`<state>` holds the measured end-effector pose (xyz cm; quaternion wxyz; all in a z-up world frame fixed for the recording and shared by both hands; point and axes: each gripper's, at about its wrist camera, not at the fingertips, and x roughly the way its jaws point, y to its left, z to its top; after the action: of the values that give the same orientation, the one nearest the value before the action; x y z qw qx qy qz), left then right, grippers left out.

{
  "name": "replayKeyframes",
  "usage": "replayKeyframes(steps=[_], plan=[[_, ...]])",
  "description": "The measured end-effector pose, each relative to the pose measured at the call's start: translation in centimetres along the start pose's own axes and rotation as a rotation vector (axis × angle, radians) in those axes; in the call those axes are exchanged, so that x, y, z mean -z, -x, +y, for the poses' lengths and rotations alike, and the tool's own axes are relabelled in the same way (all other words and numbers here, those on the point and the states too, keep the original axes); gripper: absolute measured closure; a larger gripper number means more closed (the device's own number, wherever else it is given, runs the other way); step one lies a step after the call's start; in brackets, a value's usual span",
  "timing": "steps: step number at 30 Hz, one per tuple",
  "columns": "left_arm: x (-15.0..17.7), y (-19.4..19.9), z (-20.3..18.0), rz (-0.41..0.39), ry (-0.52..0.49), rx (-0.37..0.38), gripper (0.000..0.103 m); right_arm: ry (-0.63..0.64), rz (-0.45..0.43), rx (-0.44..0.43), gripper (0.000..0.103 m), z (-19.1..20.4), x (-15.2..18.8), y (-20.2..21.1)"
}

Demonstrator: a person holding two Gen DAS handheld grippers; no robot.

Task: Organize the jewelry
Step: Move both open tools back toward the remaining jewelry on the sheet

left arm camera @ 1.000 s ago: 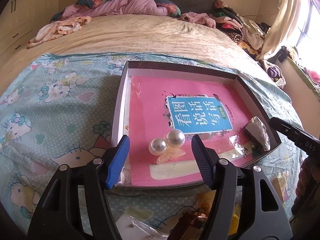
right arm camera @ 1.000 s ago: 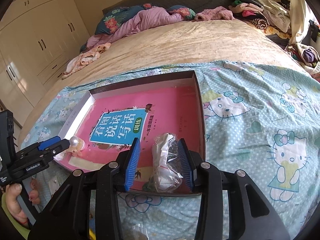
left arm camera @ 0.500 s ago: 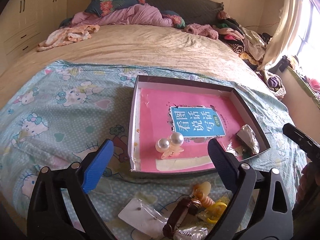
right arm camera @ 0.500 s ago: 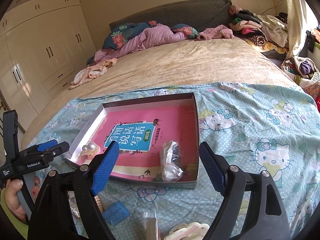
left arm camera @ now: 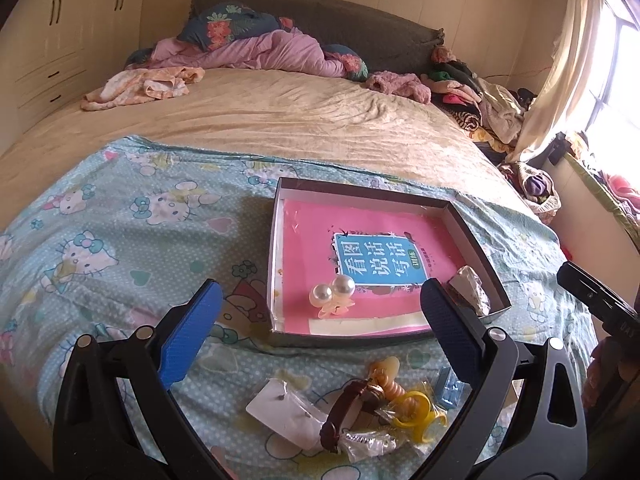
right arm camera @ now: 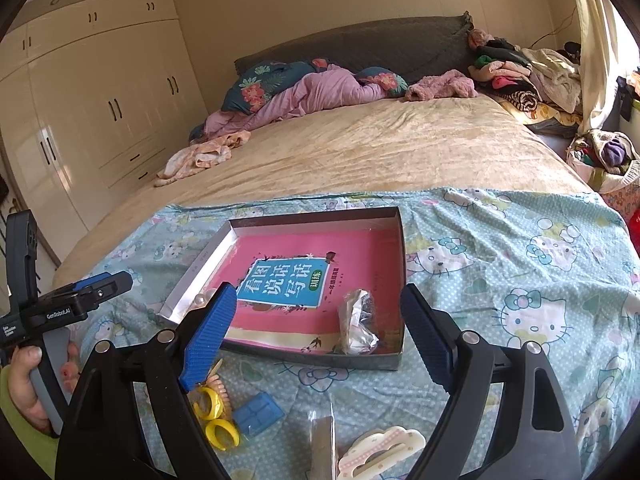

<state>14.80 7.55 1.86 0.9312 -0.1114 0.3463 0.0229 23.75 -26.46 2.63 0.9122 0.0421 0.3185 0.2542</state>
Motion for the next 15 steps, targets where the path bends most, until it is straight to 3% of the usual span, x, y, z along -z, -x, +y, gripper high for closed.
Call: replayKeyframes(steps=[15], plan=[[0.9, 3.2, -0.6, -0.038, -0.027, 0.004, 0.010, 0.026, -0.016, -0.018, 0.020, 1.0, 0.8, 3.0]])
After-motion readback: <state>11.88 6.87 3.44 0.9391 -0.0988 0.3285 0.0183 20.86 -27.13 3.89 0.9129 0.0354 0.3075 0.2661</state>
